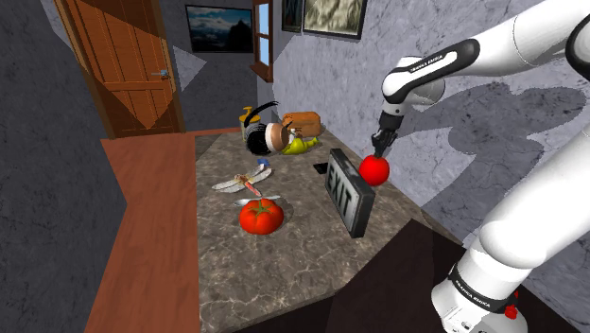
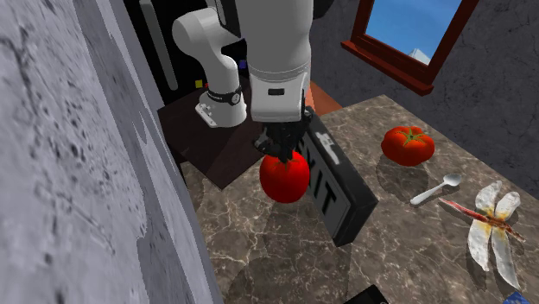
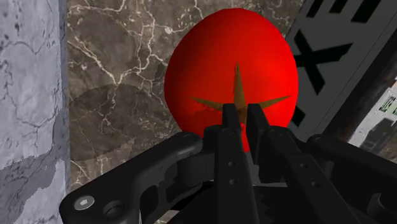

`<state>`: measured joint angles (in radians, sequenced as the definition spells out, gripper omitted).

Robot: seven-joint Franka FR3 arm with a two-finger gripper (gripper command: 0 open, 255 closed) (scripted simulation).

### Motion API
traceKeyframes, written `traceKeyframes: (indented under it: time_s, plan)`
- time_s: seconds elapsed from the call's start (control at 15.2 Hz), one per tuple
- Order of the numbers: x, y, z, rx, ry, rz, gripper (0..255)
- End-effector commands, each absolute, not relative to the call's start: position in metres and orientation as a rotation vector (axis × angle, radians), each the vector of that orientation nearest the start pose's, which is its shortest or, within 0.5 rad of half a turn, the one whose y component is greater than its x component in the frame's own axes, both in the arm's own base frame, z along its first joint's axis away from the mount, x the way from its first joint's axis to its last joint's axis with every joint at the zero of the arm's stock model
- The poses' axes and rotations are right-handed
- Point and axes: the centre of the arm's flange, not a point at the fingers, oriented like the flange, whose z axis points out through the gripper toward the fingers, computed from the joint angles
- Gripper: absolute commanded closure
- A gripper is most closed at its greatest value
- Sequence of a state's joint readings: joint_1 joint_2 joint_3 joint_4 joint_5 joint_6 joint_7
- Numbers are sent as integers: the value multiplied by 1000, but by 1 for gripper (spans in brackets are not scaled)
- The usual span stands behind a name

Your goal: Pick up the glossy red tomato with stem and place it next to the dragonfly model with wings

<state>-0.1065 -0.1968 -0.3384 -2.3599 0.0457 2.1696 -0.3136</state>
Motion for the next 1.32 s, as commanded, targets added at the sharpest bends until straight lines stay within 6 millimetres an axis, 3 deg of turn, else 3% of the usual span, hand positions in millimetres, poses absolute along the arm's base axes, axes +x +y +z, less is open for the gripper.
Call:
traceKeyframes:
  time_s: [0.0, 0.99, 1.25]
  plan:
    - [427, -203, 412, -3035, 229, -50, 255]
    - [427, -203, 491, -3035, 229, -50, 255]
    - [474, -182, 479, -3035, 229, -50, 255]
